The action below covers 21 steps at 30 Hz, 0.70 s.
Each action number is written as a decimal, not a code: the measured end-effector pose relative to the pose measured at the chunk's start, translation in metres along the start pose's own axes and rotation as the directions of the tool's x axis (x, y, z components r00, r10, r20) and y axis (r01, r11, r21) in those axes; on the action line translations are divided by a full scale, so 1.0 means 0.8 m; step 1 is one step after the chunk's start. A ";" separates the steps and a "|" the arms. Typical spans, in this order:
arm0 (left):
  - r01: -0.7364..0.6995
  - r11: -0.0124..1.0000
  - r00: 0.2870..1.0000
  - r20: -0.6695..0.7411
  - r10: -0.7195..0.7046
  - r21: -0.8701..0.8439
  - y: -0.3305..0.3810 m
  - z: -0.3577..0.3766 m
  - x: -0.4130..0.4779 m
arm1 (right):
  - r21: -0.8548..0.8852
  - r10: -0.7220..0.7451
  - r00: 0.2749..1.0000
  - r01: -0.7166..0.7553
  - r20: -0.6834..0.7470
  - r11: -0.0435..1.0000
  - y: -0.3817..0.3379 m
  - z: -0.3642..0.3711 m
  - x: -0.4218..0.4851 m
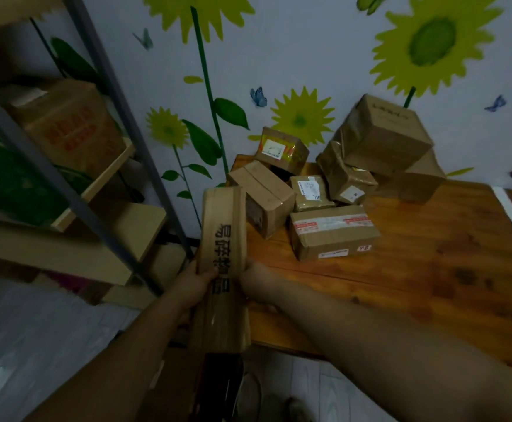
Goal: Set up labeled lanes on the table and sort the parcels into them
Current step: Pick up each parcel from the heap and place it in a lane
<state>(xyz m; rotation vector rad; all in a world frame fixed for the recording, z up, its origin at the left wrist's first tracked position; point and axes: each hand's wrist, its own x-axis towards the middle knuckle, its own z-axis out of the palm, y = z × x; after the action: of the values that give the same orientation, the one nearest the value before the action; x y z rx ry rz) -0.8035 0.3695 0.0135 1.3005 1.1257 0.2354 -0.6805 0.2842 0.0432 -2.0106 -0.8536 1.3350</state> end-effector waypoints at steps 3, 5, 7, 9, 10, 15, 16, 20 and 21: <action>-0.080 0.997 0.997 -0.015 0.079 -0.023 0.017 -0.002 -0.032 | 0.107 -0.097 0.993 0.103 -0.060 0.989 -0.008 -0.009 -0.032; -0.173 0.985 0.985 -0.029 0.173 0.003 0.034 -0.003 -0.053 | 0.243 -0.160 0.984 0.174 -0.078 0.954 -0.014 -0.018 -0.062; -0.277 0.959 0.960 -0.032 0.280 0.062 0.048 0.000 -0.078 | 0.341 -0.208 0.968 0.244 -0.140 0.908 -0.014 -0.030 -0.099; -0.341 0.933 0.938 -0.020 0.346 0.117 0.059 0.009 -0.102 | 0.422 -0.217 0.956 0.282 -0.196 0.861 -0.006 -0.044 -0.138; -0.360 0.924 0.931 -0.006 0.364 0.126 0.065 0.016 -0.111 | 0.449 -0.222 0.950 0.300 -0.218 0.842 0.000 -0.052 -0.157; -0.177 0.984 0.958 0.223 0.180 -0.034 0.090 0.070 -0.166 | 0.452 -0.247 0.905 0.392 -0.346 0.801 0.036 -0.090 -0.238; -0.159 0.984 0.946 0.273 0.173 -0.075 0.094 0.085 -0.178 | 0.426 -0.252 0.882 0.421 -0.398 0.801 0.042 -0.096 -0.252; -0.254 0.959 0.906 0.318 0.280 -0.124 0.115 0.153 -0.214 | 0.244 -0.231 0.688 0.519 -0.688 0.819 0.067 -0.123 -0.300; -0.277 0.954 0.893 0.337 0.299 -0.114 0.121 0.173 -0.223 | 0.224 -0.222 0.658 0.522 -0.720 0.823 0.074 -0.132 -0.312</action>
<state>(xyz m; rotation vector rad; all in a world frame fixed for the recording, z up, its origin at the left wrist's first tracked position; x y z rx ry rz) -0.7441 0.1883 0.1681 1.3864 0.6147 0.2435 -0.6445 0.0434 0.1757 -1.6413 -0.5345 0.4154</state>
